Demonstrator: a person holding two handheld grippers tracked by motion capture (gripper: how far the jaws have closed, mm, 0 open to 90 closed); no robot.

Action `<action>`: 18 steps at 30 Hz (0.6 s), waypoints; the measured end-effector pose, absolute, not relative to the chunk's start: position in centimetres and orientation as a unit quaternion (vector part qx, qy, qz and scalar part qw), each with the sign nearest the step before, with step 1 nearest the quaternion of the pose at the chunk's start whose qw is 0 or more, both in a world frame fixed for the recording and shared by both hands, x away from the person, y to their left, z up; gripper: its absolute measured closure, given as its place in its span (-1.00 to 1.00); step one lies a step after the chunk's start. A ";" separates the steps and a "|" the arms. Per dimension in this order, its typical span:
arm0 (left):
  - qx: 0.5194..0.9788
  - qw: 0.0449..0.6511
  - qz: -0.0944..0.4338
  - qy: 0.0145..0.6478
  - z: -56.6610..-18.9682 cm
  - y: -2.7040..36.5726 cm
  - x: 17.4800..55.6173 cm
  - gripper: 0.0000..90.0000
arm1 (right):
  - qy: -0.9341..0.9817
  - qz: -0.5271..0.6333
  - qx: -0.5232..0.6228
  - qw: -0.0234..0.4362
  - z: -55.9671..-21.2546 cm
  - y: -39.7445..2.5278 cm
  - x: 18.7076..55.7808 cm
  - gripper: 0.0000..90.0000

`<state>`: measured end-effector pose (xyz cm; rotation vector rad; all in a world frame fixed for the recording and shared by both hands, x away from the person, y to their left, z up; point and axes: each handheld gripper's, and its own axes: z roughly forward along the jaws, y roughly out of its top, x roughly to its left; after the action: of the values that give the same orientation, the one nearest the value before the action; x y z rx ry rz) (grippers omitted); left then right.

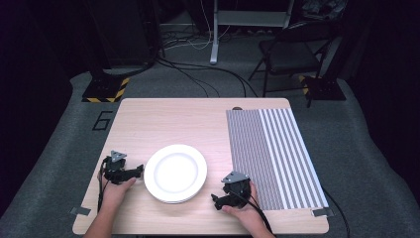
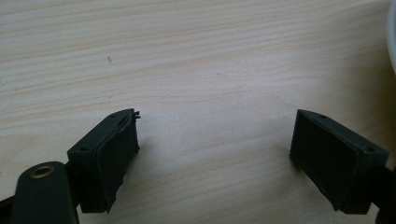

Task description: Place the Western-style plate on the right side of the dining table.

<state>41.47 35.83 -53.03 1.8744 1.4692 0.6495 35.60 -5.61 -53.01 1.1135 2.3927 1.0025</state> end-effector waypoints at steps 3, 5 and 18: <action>0.716 0.329 0.248 0.563 -53.0 35.8 41.4 -0.67 | 0.837 0.351 0.389 0.158 -53.0 -5.6 35.6 -1.00; 0.717 0.328 0.246 0.564 -53.0 35.8 41.4 -0.67 | 0.837 0.350 0.389 0.158 -53.0 -5.6 35.6 -1.00; 0.712 0.331 0.248 0.568 -53.0 35.7 41.3 -0.66 | 0.836 0.352 0.390 0.157 -53.0 -5.6 35.6 -0.99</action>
<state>41.30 35.75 -53.03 1.8618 1.4842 0.6486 35.58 -5.63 -53.01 1.1169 2.3924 1.0063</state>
